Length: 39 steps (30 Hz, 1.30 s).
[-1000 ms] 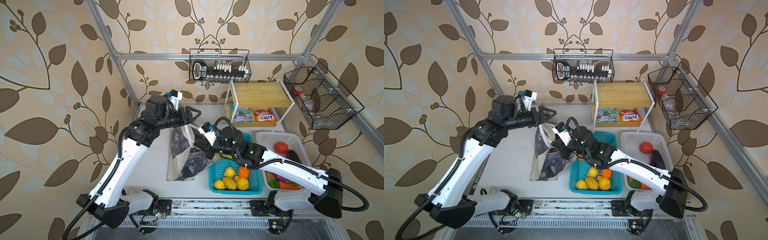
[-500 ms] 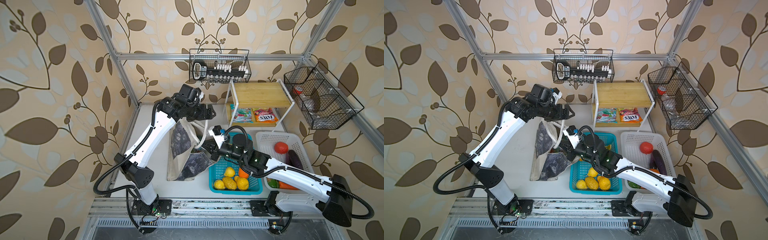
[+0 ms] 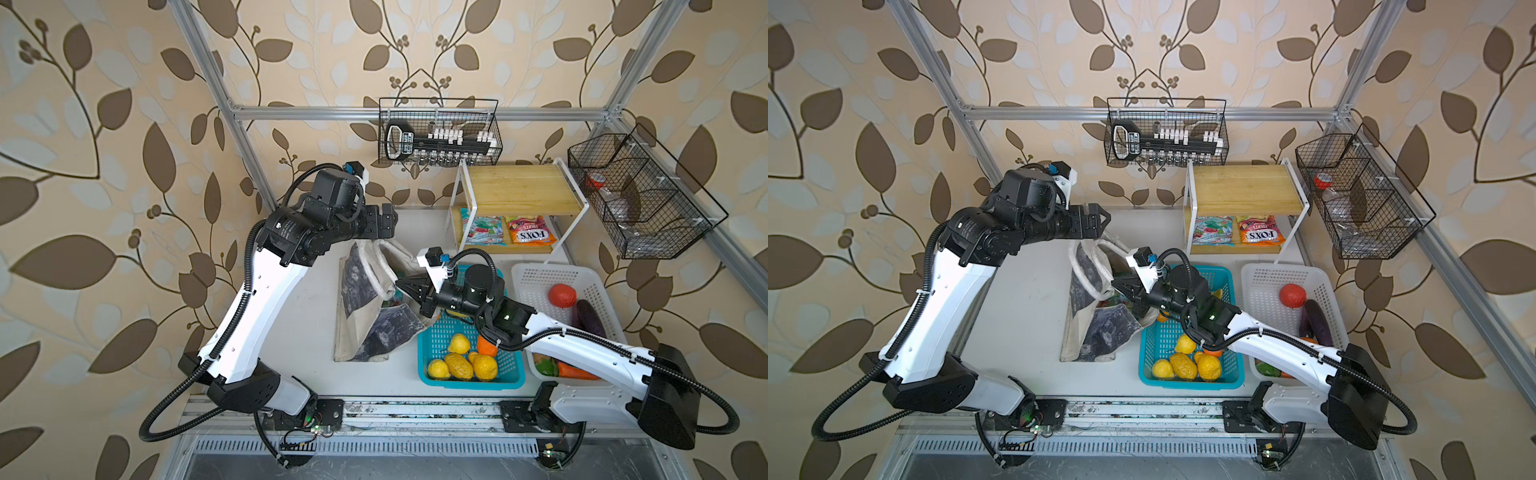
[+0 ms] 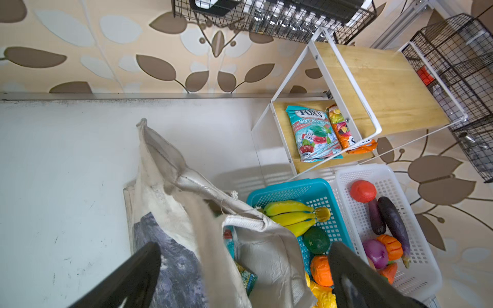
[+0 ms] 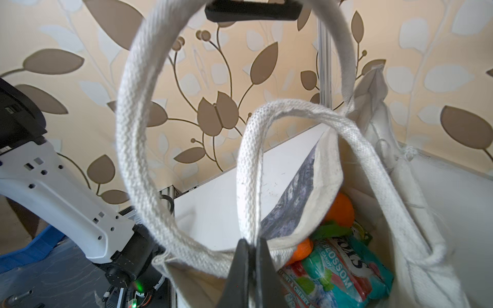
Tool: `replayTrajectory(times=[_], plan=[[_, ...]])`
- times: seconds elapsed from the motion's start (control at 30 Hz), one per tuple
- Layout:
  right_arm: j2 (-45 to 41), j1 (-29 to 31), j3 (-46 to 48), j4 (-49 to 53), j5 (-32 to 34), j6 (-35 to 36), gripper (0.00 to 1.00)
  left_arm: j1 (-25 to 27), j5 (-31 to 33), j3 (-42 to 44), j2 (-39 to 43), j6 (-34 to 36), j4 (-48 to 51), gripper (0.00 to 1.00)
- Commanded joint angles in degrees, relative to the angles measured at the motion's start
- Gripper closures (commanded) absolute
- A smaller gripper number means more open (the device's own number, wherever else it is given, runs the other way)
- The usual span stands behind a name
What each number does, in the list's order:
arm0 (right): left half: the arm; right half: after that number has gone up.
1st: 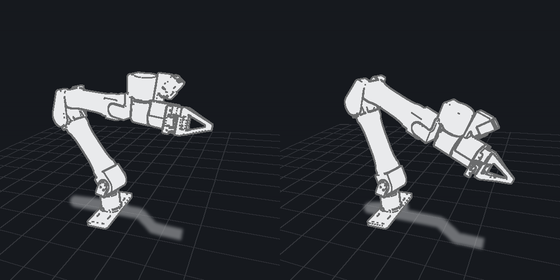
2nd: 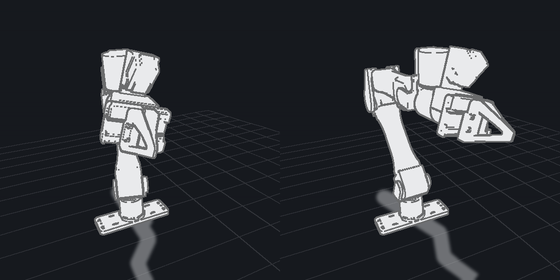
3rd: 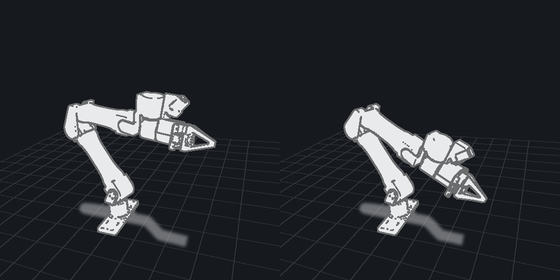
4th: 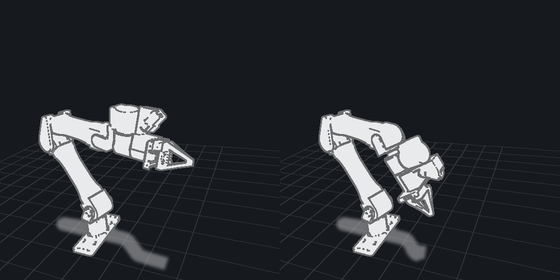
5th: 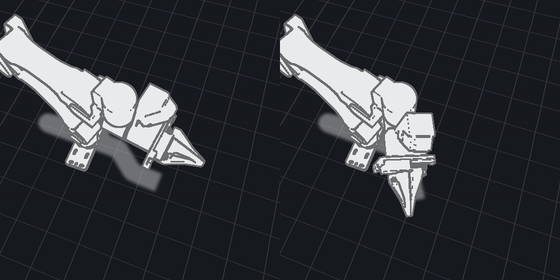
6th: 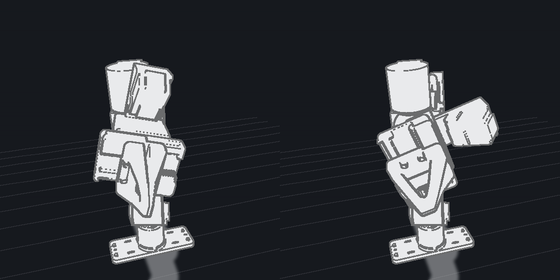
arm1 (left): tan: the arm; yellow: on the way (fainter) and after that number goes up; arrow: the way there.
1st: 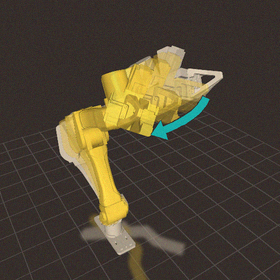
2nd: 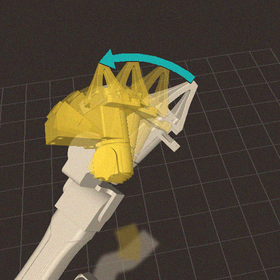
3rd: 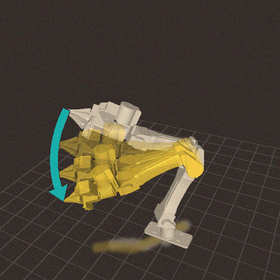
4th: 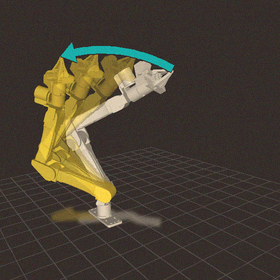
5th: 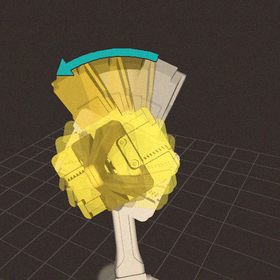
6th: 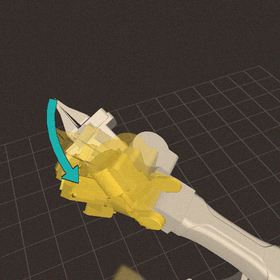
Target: Place the food into the grocery bag and tie it
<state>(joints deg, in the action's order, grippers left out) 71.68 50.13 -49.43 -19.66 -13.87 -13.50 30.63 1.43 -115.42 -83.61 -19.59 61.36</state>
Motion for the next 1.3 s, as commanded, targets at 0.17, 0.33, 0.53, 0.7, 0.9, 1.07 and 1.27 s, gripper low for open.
replayTrajectory(times=[0.17, 0.33, 0.53, 0.7, 0.9, 1.07, 1.27], plan=[[1.1, 0.4, 0.1, -3.8, -3.5, 1.6, 1.0, 3.9, -2.7, -28.1, -24.7, 2.7, 19.5, 0.22], [0.5, -0.3, 2.4, -2.9, -1.0, 2.2, 1.0, 4.3, -4.3, -21.4, -21.8, -1.5, 7.4, 0.18], [0.5, 0.5, 2.1, -5.5, -2.3, 4.9, 1.0, 6.6, -6.8, -27.5, -29.9, -2.4, 11.5, 0.15], [1.1, 0.3, 1.9, -8.3, -3.0, 4.7, 1.0, 6.7, -5.5, -25.8, -31.2, 1.4, 10.9, 0.12], [0.4, 0.1, 3.6, -12.5, -3.3, 3.8, 1.0, 6.6, 8.5, -21.9, -28.4, 7.9, 15.4, 0.01], [-0.8, -0.5, 6.5, -19.3, -2.1, 1.3, 1.0, 5.8, 8.2, -16.8, -21.4, 10.5, 10.2, 0.01], [-1.7, -0.6, 6.9, -19.7, -0.5, 1.9, 1.0, 5.8, 22.7, -27.4, -24.1, 10.1, 19.3, 0.01]])
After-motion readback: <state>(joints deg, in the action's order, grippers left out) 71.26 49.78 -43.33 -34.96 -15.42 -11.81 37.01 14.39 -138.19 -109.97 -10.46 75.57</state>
